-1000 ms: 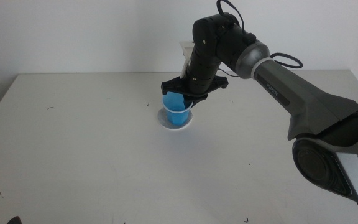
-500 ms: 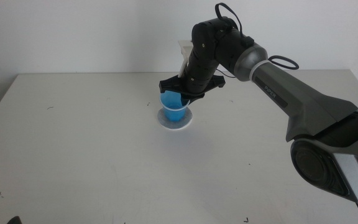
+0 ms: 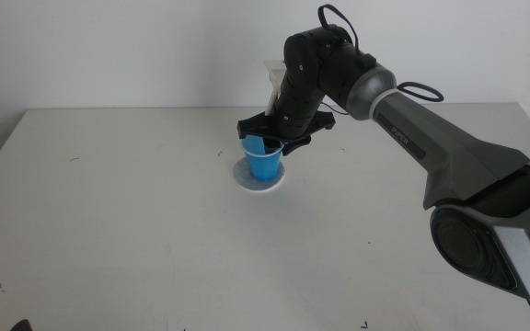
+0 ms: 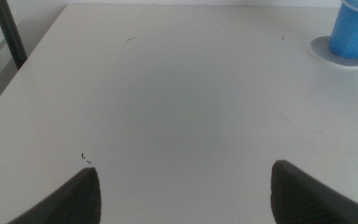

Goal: Place an empty cup on a cup mat.

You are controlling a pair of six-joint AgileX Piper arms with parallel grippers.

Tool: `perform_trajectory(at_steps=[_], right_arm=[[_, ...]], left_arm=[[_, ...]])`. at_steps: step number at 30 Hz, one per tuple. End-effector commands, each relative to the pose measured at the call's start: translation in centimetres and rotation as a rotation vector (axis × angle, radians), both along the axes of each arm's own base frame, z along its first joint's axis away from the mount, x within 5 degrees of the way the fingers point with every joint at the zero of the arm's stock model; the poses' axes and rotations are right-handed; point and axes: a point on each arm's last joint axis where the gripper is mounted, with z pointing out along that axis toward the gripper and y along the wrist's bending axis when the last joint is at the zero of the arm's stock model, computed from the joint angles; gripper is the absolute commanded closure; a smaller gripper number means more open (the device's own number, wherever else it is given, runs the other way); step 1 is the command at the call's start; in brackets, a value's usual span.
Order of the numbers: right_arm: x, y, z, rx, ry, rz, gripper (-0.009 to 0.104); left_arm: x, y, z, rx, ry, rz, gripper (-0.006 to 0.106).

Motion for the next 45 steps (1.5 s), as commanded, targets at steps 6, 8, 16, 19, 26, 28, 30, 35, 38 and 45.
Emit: perform_trajectory(at_steps=[6, 8, 16, 19, 26, 28, 30, 35, 38, 45], right_arm=[[-0.5, -0.3, 5.5, 0.05, -0.13, 0.014, 0.05], [-0.8, -0.5, 6.6, 0.062, -0.148, 0.014, 0.046], [-2.3, -2.7, 12.9, 0.096, -0.239, 0.01, 0.034], [-3.4, -5.1, 16.5, 0.094, -0.276, -0.017, 0.034], [-6.7, -12.8, 24.1, 0.112, -0.369, -0.141, 0.034], [-8.3, -15.4, 25.7, 0.109, -0.409, -0.175, 0.034], [-9.8, -17.6, 26.1, 0.083, -0.415, -0.195, 0.034], [-15.0, -23.2, 26.6, 0.065, -0.471, -0.307, 0.034], [-18.6, -25.8, 26.3, 0.055, -0.553, -0.366, 0.034], [-26.1, -27.9, 23.5, -0.004, -0.729, -0.362, 0.034]], left_arm=[[0.1, 0.0, 0.8, -0.015, -0.075, 0.0, -0.005], [0.1, 0.0, 0.8, -0.015, -0.075, 0.0, -0.005], [0.1, 0.0, 0.8, -0.015, -0.075, 0.0, -0.005], [0.1, 0.0, 0.8, -0.015, -0.075, 0.0, -0.005], [0.1, 0.0, 0.8, -0.015, -0.075, 0.0, -0.005], [0.1, 0.0, 0.8, -0.015, -0.075, 0.0, -0.005], [0.1, 0.0, 0.8, -0.015, -0.075, 0.0, -0.005], [0.1, 0.0, 0.8, -0.015, -0.075, 0.0, -0.005], [0.1, 0.0, 0.8, -0.015, -0.075, 0.0, -0.005], [0.1, 0.0, 0.8, -0.015, -0.075, 0.0, -0.005]])
